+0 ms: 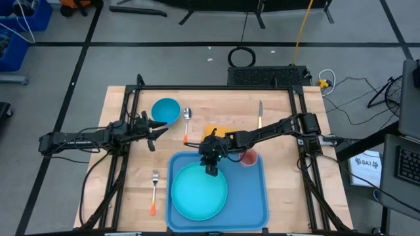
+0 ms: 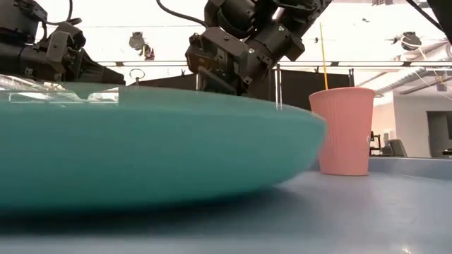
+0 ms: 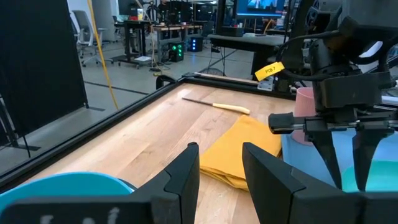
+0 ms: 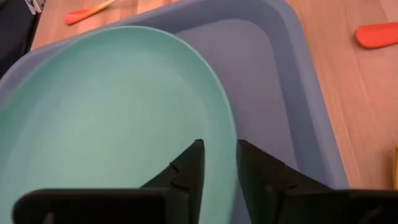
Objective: Set up tray
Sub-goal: Put the blue bowl on the light green plate
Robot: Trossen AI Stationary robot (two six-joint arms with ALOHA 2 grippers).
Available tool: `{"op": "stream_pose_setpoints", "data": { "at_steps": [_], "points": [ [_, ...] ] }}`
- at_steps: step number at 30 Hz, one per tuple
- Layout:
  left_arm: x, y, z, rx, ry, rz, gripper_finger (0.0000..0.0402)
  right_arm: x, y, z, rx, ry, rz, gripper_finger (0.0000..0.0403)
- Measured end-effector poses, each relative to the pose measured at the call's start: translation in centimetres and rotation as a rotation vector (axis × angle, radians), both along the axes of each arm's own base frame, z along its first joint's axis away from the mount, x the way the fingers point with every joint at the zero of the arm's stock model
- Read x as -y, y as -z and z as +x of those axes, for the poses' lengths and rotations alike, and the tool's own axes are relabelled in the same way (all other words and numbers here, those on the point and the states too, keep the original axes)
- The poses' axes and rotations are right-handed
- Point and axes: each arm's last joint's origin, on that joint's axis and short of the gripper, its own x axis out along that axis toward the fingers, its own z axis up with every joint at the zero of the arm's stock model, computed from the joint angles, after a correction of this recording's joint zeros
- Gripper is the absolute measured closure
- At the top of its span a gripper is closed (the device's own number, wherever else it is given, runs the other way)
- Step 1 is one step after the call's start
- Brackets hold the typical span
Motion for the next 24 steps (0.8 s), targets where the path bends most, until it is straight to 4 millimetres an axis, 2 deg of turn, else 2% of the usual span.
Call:
{"op": "stream_pose_setpoints", "data": {
  "at_steps": [3, 6, 9, 12, 15, 19, 21, 24],
  "points": [
    [0.0, 0.0, 0.0, 0.0, 0.0, 0.0, 0.0275, 0.0, -0.1, 0.1, 0.011, 0.01, -0.01, 0.0295],
    [0.0, 0.0, 0.0, 0.0, 0.0, 0.0, 0.0275, 0.2, -1.0, 0.1, 0.06, 0.034, -0.041, 0.0284],
    [0.0, 0.0, 0.0, 0.003, -0.001, 0.0, 0.0275, 0.6, -3.8, -0.2, 0.168, 0.019, -0.069, 0.0276],
    [0.0, 0.0, 0.0, 0.01, -0.002, -0.016, 0.0275, 0.9, -7.7, -1.4, 0.274, 0.022, -0.118, 0.0276],
    [0.0, 0.0, 0.0, 0.013, -0.002, -0.027, 0.0275, 1.2, -12.2, -3.6, 0.369, 0.037, -0.203, 0.028],
    [0.0, 0.0, 0.0, 0.011, -0.018, -0.052, 0.0275, 1.5, -17.4, -8.1, 0.444, 0.099, -0.302, 0.0283],
    [-0.1, 0.0, 0.0, 0.016, -0.045, -0.071, 0.0275, 1.5, -18.3, -10.4, 0.461, 0.16, -0.356, 0.0283],
    [-0.2, -1.2, -0.1, 0.004, -0.06, -0.109, 0.0275, 1.7, -18.0, -13.8, 0.471, 0.262, -0.447, 0.0283]
  ]
}}
